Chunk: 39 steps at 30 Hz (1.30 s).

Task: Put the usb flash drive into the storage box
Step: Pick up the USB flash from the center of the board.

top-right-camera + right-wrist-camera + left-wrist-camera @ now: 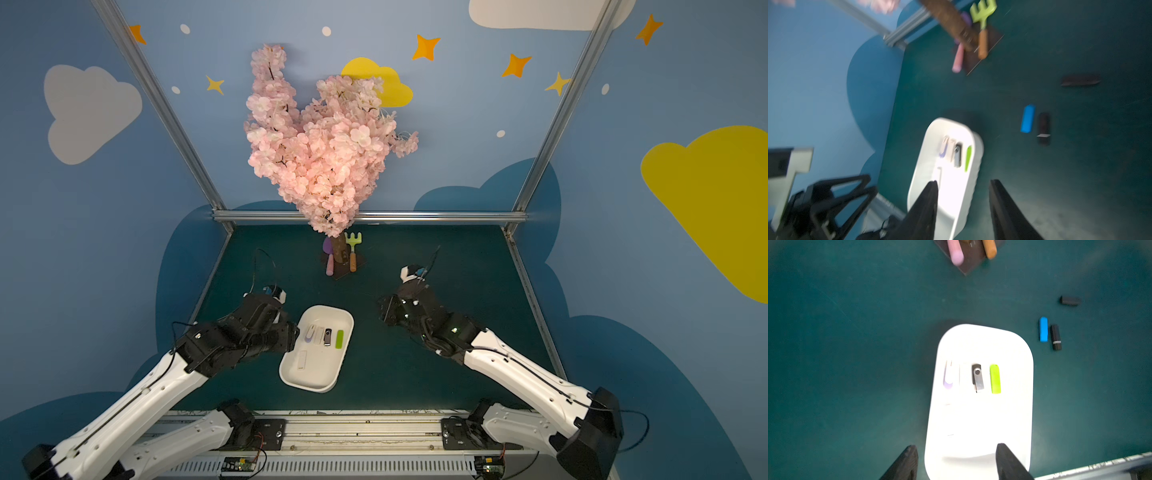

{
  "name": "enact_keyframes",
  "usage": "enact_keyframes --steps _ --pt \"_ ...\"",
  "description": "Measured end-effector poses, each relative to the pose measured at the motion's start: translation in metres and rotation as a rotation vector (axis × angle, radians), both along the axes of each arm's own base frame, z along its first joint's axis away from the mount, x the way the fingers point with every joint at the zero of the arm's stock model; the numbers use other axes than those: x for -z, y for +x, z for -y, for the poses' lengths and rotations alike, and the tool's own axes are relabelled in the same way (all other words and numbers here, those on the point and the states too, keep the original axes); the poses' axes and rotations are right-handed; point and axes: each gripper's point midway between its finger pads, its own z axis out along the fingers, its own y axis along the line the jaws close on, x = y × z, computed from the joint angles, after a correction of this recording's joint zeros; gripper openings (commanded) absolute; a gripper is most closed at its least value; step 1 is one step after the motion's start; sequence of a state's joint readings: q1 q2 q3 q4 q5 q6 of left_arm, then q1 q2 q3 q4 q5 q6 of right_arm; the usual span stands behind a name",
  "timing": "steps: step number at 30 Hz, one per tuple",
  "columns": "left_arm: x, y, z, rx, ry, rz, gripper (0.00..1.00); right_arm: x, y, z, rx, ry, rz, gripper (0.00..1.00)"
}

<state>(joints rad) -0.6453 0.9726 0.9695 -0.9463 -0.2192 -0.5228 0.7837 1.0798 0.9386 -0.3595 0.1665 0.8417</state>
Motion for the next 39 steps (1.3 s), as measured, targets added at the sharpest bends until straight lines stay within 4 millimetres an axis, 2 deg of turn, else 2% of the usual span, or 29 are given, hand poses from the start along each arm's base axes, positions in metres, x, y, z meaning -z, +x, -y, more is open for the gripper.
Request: enact_keyframes --steps 2,4,6,8,10,12,14,19,23,26,29,39 --pt "0.008 0.008 0.021 0.039 -0.004 -0.045 0.62 0.009 0.025 0.04 0.113 -0.057 0.015 0.44" --pt "0.012 0.017 0.046 0.08 -0.005 -0.083 0.59 0.029 0.041 0.073 0.199 -0.115 -0.005 0.43" --pt "0.013 0.031 0.073 0.114 0.001 -0.112 0.58 0.062 0.047 0.101 0.262 -0.173 -0.059 0.42" --pt "0.013 0.048 0.103 0.141 0.001 -0.135 0.57 0.094 0.046 0.119 0.301 -0.214 -0.137 0.41" --pt "0.018 0.065 0.13 0.159 0.0 -0.158 0.56 0.12 0.042 0.129 0.32 -0.247 -0.207 0.41" --pt "0.028 0.083 0.155 0.174 -0.002 -0.181 0.55 0.133 0.04 0.134 0.33 -0.26 -0.248 0.4" --pt "0.044 0.098 0.177 0.187 0.006 -0.212 0.53 0.138 0.041 0.136 0.334 -0.254 -0.267 0.4" --pt "0.092 0.128 0.212 0.218 0.042 -0.278 0.5 0.146 0.04 0.137 0.338 -0.22 -0.272 0.4" --pt "0.13 0.139 0.226 0.23 0.075 -0.332 0.49 0.157 0.036 0.138 0.341 -0.223 -0.305 0.4" --pt "0.148 0.14 0.226 0.231 0.097 -0.364 0.48 0.163 0.035 0.138 0.339 -0.224 -0.327 0.4" --pt "0.155 0.143 0.224 0.229 0.105 -0.379 0.45 0.169 0.035 0.137 0.333 -0.228 -0.353 0.4" --pt "0.156 0.152 0.216 0.217 0.103 -0.378 0.43 0.175 0.039 0.131 0.312 -0.214 -0.387 0.39"
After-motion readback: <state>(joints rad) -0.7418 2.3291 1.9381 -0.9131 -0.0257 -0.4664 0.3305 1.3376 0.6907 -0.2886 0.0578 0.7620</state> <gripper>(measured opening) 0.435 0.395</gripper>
